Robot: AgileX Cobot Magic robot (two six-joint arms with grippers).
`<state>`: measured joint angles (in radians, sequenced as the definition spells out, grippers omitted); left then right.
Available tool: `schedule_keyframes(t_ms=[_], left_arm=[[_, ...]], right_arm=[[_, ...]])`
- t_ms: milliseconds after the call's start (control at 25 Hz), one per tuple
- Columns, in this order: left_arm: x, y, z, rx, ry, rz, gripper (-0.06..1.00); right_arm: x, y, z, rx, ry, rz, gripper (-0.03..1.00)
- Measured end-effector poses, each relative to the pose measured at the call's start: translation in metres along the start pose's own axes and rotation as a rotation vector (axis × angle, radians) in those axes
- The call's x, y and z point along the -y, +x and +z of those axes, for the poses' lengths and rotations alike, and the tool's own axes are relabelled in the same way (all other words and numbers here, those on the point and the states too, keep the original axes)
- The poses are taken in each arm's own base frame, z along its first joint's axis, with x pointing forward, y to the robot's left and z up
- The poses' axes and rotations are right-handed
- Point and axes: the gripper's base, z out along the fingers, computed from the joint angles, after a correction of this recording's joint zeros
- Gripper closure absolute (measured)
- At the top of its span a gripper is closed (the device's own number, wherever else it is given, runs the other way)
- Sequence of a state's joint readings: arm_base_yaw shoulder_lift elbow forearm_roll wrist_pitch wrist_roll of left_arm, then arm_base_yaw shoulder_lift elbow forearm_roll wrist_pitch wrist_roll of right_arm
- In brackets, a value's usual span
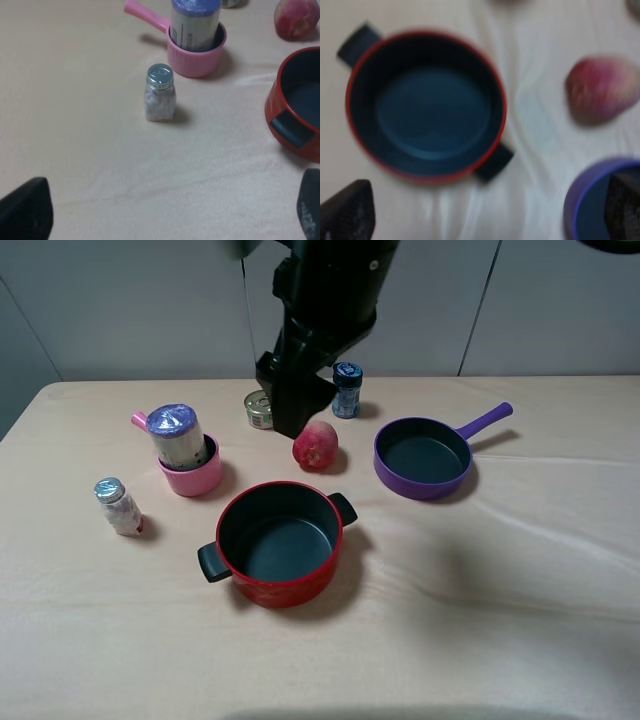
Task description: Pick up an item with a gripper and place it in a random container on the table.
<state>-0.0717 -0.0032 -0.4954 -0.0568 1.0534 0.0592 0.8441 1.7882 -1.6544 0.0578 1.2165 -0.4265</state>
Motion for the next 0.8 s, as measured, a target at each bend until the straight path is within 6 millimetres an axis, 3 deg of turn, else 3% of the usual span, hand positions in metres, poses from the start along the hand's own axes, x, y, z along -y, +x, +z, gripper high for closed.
schedule_keyframes(t_ms=[320,800], left_arm=[[0.0,0.0,0.0,0.0,0.0,0.0,-0.05],[0.0,0.0,0.0,0.0,0.0,0.0,-0.05]], right_arm=[[-0.009,0.077,-0.024,-0.076,0.028,0.084,0.27],[-0.017,0.197,-0.045,-0.104,0.096,0.404,0.27]])
